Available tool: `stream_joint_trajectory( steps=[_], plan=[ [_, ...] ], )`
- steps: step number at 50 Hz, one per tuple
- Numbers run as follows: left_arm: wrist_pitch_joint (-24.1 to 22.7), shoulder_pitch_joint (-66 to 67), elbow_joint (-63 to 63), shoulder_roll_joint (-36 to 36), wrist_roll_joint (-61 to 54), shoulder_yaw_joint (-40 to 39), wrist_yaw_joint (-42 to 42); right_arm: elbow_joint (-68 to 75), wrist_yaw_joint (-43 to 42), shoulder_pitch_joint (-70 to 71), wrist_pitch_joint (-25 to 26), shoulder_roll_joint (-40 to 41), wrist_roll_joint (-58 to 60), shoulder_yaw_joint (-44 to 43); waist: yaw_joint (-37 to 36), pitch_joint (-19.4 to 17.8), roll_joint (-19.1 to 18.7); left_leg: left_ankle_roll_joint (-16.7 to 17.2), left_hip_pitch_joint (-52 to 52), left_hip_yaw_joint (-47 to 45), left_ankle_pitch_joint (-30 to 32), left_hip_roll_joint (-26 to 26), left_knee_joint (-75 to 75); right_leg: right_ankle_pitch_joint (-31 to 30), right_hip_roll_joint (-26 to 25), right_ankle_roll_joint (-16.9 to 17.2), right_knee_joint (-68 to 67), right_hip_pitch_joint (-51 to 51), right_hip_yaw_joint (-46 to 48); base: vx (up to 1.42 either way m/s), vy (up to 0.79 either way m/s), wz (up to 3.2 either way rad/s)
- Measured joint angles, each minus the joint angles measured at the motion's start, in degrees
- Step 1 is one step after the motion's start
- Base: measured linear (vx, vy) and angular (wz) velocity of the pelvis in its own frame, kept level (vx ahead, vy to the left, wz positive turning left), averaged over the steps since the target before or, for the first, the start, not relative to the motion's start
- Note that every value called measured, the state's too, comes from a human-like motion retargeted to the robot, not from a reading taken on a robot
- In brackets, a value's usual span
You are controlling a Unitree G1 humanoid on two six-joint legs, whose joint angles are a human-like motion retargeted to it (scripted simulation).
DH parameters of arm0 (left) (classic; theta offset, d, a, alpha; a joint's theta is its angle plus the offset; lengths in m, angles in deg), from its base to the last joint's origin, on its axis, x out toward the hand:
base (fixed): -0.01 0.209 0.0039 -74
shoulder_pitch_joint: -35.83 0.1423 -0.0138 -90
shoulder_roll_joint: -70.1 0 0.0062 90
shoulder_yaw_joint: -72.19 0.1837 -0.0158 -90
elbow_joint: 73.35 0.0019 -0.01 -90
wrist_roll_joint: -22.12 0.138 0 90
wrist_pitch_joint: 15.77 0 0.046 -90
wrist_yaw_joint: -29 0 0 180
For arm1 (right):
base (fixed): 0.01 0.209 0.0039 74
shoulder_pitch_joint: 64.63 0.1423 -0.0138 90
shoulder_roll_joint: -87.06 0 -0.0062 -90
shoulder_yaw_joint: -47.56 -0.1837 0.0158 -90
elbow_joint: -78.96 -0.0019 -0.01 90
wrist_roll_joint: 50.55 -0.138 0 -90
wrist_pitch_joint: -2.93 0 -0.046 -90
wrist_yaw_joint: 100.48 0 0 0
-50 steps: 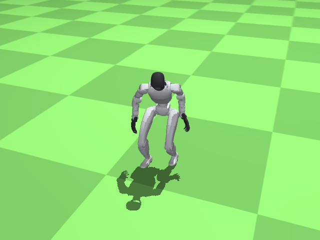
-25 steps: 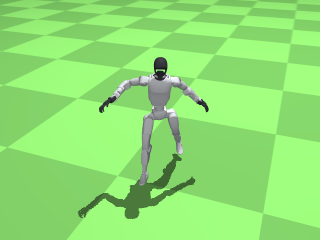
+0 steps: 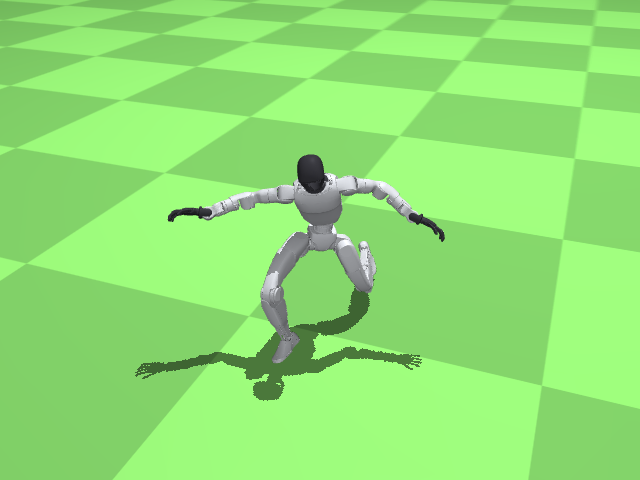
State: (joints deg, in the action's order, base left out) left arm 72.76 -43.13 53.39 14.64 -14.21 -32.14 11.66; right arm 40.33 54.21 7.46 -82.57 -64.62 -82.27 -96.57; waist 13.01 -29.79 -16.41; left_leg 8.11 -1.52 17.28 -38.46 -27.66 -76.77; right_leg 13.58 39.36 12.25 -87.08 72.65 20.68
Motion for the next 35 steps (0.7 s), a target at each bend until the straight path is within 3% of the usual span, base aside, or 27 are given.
stream_joint_trajectory(
  steps=[5,8,10,12,15,17,18,21,22,24,27,31,33,35],
  plan=[
    [3.45,-15.27,10.1,7.03,5.83,7.72,4.47,1.76,-1.9,11.51,-1.06,-0.46,-0.19,12.96,2.27,0.0,-3.66,1.6,1.01,0.08,0.08,-0.94,5.07,1.15,-0.15,-0.79,1.21,1.25,1.25,0.02,-0.03,0.06],
    [4.21,-23.75,9.57,10.6,15.02,16.66,10.3,0.47,1.21,19.25,-1.16,1.42,3.0,23.58,4.59,0.22,-6.06,-0.09,1.08,-2.85,4.85,-2.54,12.32,1.9,-1.07,-0.51,5.45,-2.4,3.87,0.17,-0.12,0.21],
    [3.27,-26.48,5.25,12.93,21.4,22.72,12.61,-2.13,3.19,22.28,-1.81,3.69,4.53,30.55,5.34,2.78,-6.98,-1.65,-1.7,-7.04,10.0,-3.09,21.36,2.04,-2.27,0.55,9.04,-5.19,5.02,0.36,-0.18,0.07],
    [1.68,-25.42,-2.2,15.21,24.38,26.73,11.32,-9.3,2.88,19.02,-3.75,7.59,5.07,35.18,4.92,8.44,-6.82,-1.51,-5.34,-9.71,19.13,-1.25,33.39,1.35,-3.88,1.23,13.89,-7.72,6.01,0.5,-0.26,-0.05],
    [-1.14,-19.25,-14.93,17.81,22.96,27.56,7.22,-28.7,1.66,2.85,-7.38,16.94,9.26,34.59,5.11,17.2,-4.34,1.61,-9.77,-7.22,41.6,3.78,53.56,-1.72,-5.71,0.94,25.07,-14.38,9.18,0.54,-0.33,0.29],
    [-3.11,-14.51,-20.37,17.43,20.73,25.84,5.37,-41.85,3.59,-8.59,-8.4,25.05,15.19,32.69,6.88,20.03,-1.5,4.35,-10.89,-2.5,53.13,7.39,63.66,-7.56,-8.28,0.88,38.32,-22.28,11.5,0.42,-0.33,0.44],
    [-3.83,-12.46,-21.65,16.48,20.1,25.02,4.67,-46.75,5.01,-12.85,-8.45,29.09,17.95,32.58,7.86,20.44,0.19,4.99,-10.86,-0.34,54.49,9.48,66.34,-12.15,-10.73,1.16,47.34,-27.27,11.93,0.34,-0.33,0.11],
    [-4.34,-8.87,-19.09,10.77,21.39,24.75,3.29,-51.1,8.0,-18.9,-7.21,39.57,22.52,36.08,10.03,19.8,6.91,4.69,-10.09,1.59,46.25,17.28,68.84,-27.07,-18.33,2.6,76.66,-44.27,8.49,0.26,-0.39,-0.59],
    [-3.89,-8.41,-16.76,8.43,22.48,25.12,3.26,-49.73,8.57,-19.22,-6.45,42.43,22.88,37.99,9.83,19.69,8.79,5.01,-9.3,-0.04,43.34,19.05,69.29,-29.46,-20.76,2.75,83.01,-48.59,6.7,0.17,-0.47,-1.57],
    [-1.84,-8.32,-11.08,3.7,24.78,25.69,4.5,-43.5,9.75,-17.93,-4.42,46.63,21.86,42.02,7.35,20.53,10.7,5.07,-6.37,-7.09,40.95,20.92,71.0,-28.08,-24.93,2.75,87.35,-54.12,3.02,0.2,-0.28,-2.03],
    [2.21,-8.67,-3.27,-2.66,27.15,23.95,8.48,-30.9,13.47,-13.68,-1.14,49.27,18.46,47.04,-0.23,23.07,11.72,0.2,-1.06,-20.11,38.41,23.78,74.47,-23.55,-28.54,0.7,83.75,-60.06,-2.88,0.23,0.02,-3.03],
    [5.83,-8.62,4.67,-7.3,29.93,16.95,11.37,-16.93,22.15,-7.08,2.41,47.52,16.84,49.51,-13.39,26.07,10.86,-4.38,8.58,-34.94,33.55,21.6,77.11,-24.07,-32.28,-5.62,72.15,-65.27,-8.25,0.2,-0.01,-3.84],
    [6.2,-9.22,8.73,-8.01,29.93,13.4,9.99,-13.27,25.42,-4.76,3.36,45.03,18.89,48.86,-18.25,26.9,11.67,-4.9,14.04,-38.89,27.59,21.06,77.29,-25.84,-31.19,-4.62,68.29,-68.51,-11.57,0.23,0.0,-3.17],
    [5.95,-10.49,12.88,-7.38,28.37,10.33,7.53,-12.56,26.74,-3.8,3.61,41.67,21.94,47.5,-22.45,27.3,13.84,-4.98,19.72,-40.55,20.17,21.52,76.9,-28.31,-28.5,-0.51,67.46,-71.81,-15.48,0.21,-0.03,-2.82]
  ],
)
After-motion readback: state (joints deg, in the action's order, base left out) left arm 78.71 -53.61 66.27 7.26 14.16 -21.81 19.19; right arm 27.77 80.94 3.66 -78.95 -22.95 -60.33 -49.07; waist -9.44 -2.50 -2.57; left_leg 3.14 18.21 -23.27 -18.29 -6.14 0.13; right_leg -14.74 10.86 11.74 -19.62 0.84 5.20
